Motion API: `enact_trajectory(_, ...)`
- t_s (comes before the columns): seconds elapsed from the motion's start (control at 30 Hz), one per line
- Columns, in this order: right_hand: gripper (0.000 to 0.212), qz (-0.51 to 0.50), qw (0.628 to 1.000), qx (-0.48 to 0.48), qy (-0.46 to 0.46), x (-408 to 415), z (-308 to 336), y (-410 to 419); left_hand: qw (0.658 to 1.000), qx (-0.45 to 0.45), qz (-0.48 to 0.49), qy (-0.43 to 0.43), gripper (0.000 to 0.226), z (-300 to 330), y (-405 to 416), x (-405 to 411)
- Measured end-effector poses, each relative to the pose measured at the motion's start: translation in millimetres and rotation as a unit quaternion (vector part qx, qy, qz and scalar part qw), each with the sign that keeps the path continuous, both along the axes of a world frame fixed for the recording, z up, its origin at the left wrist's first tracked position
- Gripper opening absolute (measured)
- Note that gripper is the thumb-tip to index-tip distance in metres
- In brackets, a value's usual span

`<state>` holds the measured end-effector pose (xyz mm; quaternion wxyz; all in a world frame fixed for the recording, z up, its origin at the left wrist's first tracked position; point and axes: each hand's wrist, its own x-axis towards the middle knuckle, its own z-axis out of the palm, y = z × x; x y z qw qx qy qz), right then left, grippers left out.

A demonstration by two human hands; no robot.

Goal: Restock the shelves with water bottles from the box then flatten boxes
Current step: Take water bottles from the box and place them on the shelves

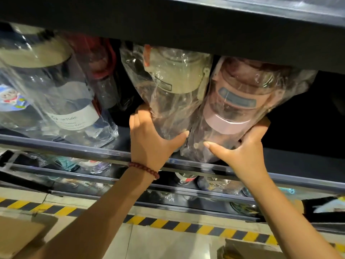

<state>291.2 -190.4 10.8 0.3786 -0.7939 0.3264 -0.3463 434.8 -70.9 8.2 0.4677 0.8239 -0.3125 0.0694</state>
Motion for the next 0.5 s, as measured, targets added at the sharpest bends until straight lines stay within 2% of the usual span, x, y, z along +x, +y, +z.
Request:
enact_trajectory(0.07, 0.1, -0.015, 1.0, 0.006, -0.008, 1.8, -1.7, 4.6, 0.998, 0.011, -0.027, 0.048, 0.077, -1.5, 1.4, 2.6)
enact_trajectory(0.2, 0.099, -0.003, 0.995, 0.096, -0.009, -1.9, -3.9, 6.9, 0.988, 0.041, -0.088, 0.116, 0.097, -5.4, 8.7, 12.2)
enact_trajectory(0.27, 0.091, 0.004, 0.992, 0.124, 0.014, -4.4, -5.2, 5.3, 0.984, 0.065, -0.099, 0.136, 0.093, -7.7, 9.9, 14.0)
enact_trajectory(0.37, 0.073, 0.0, 0.994, 0.101, 0.051, -2.1, -10.5, 4.2, 0.983, 0.09, -0.092, 0.133, 0.081, -8.9, 7.6, 13.5)
enact_trajectory(0.5, 0.07, 0.008, 0.993, 0.091, 0.068, 6.0, -11.9, 2.8, 0.984, 0.109, -0.068, 0.12, 0.071, -7.1, 5.1, 17.9)
